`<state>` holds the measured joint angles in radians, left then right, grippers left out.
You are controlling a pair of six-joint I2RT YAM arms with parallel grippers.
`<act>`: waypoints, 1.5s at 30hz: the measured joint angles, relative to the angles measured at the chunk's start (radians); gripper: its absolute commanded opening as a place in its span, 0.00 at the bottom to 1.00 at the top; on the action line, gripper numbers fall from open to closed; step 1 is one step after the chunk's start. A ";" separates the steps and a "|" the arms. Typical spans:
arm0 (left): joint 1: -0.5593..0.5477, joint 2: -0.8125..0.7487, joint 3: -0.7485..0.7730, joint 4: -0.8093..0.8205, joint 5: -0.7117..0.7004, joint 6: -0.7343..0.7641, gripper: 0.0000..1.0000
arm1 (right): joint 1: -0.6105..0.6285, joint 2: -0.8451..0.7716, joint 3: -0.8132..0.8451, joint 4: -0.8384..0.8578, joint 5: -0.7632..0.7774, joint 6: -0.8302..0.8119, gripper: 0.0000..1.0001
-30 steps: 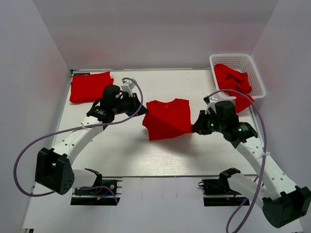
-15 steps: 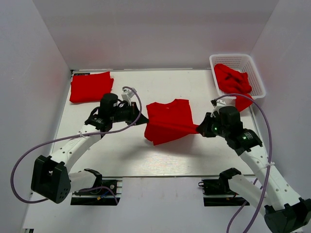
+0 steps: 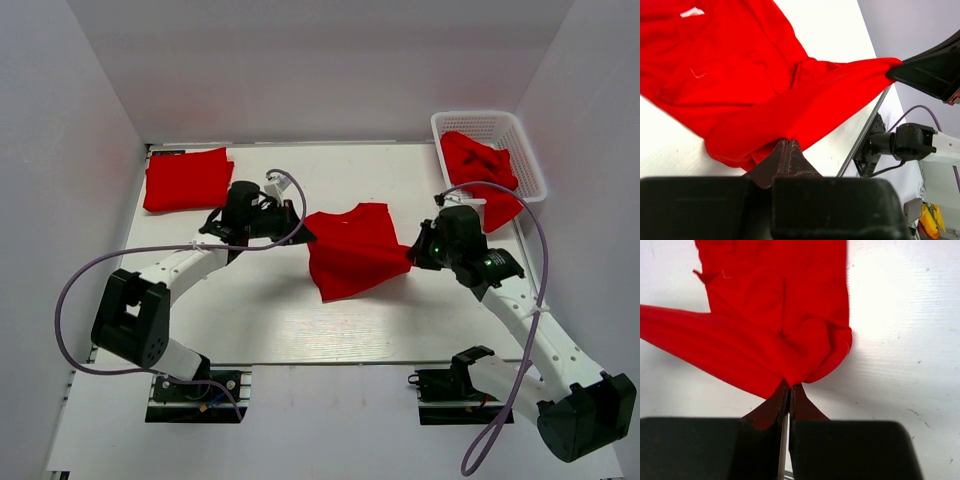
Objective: Fold and stack the t-shirts
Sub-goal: Fold the long partially folded tshirt into a neat square
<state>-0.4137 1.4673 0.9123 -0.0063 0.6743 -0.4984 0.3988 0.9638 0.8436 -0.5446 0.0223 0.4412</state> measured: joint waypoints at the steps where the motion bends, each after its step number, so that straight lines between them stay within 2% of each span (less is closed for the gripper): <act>1: 0.000 0.011 0.006 0.008 0.000 0.000 0.00 | -0.001 0.001 0.000 0.005 0.010 0.002 0.00; 7: 0.004 0.035 0.023 0.031 -0.014 -0.002 0.00 | -0.018 0.069 0.024 0.052 0.036 0.014 0.00; 18: 0.014 0.161 0.113 0.046 -0.137 -0.010 0.00 | -0.053 0.277 0.130 0.156 0.003 0.000 0.00; 26: 0.034 0.254 0.155 0.068 -0.217 -0.029 0.00 | -0.090 0.457 0.266 0.217 -0.050 -0.026 0.00; 38: 0.063 0.290 0.157 0.130 -0.378 -0.068 0.00 | -0.128 0.754 0.507 0.259 -0.167 -0.096 0.00; 45: 0.077 0.410 0.183 0.177 -0.412 -0.072 0.00 | -0.134 0.888 0.582 0.309 -0.196 -0.119 0.00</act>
<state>-0.3367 1.8771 1.0958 0.1707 0.2623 -0.5705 0.2646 1.8523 1.4254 -0.2352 -0.1741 0.3222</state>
